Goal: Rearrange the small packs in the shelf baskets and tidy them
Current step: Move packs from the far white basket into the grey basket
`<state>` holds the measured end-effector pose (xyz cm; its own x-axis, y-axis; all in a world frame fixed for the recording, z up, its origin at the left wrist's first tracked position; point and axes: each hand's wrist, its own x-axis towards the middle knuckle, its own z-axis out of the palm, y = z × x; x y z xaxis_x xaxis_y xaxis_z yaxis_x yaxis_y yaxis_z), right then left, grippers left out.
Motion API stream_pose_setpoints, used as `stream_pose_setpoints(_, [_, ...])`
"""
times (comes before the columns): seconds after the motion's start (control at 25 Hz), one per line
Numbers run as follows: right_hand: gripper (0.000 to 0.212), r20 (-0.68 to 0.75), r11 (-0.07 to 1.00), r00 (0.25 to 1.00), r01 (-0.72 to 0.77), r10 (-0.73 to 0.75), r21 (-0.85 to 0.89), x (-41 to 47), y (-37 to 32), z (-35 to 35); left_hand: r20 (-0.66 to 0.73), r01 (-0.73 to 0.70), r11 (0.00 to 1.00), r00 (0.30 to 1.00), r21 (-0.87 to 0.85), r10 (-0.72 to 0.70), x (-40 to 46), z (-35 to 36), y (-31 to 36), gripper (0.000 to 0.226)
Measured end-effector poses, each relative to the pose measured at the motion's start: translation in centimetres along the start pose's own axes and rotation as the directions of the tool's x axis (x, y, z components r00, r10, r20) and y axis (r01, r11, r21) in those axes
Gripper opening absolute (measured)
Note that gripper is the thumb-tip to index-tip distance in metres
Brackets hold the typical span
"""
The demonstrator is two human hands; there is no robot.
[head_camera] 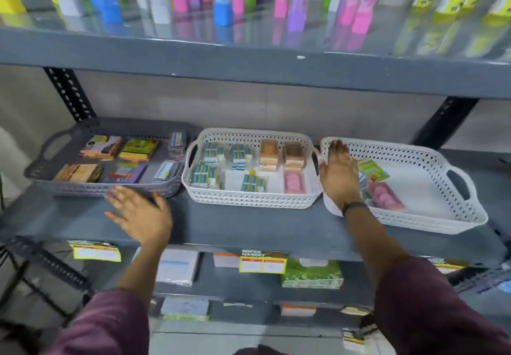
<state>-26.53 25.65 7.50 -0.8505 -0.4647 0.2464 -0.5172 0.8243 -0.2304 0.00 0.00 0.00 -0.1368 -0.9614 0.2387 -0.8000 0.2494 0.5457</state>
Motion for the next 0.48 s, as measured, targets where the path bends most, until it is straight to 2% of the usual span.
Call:
stream_pose_setpoints(0.16, [0.062,0.228,0.971,0.958,-0.127,0.173,-0.205,3.4,5.5,0.9,-0.031,0.178,0.982,0.984,0.056,-0.177,1.0,1.2,-1.2,0.073])
stream_pose_setpoints(0.28, [0.069,0.380,0.957,0.896,-0.137,0.229,-0.254,3.4,6.8,2.0,-0.039,0.162,0.980,0.987,0.113,-0.159,0.9,2.0,-1.1,0.074])
stream_pose_setpoints(0.36, [0.066,0.358,0.967,0.913,-0.118,0.196,-0.227,3.5,7.1,2.2,-0.036,0.186,0.973,0.983,0.137,-0.182,0.9,2.2,-1.1,0.075])
stream_pose_setpoints(0.48, [0.060,0.231,0.979,0.952,-0.203,0.200,-0.010,3.6,7.0,0.9,0.009,0.237,0.952,0.970,0.192,-0.243,0.8,2.0,-1.0,0.078])
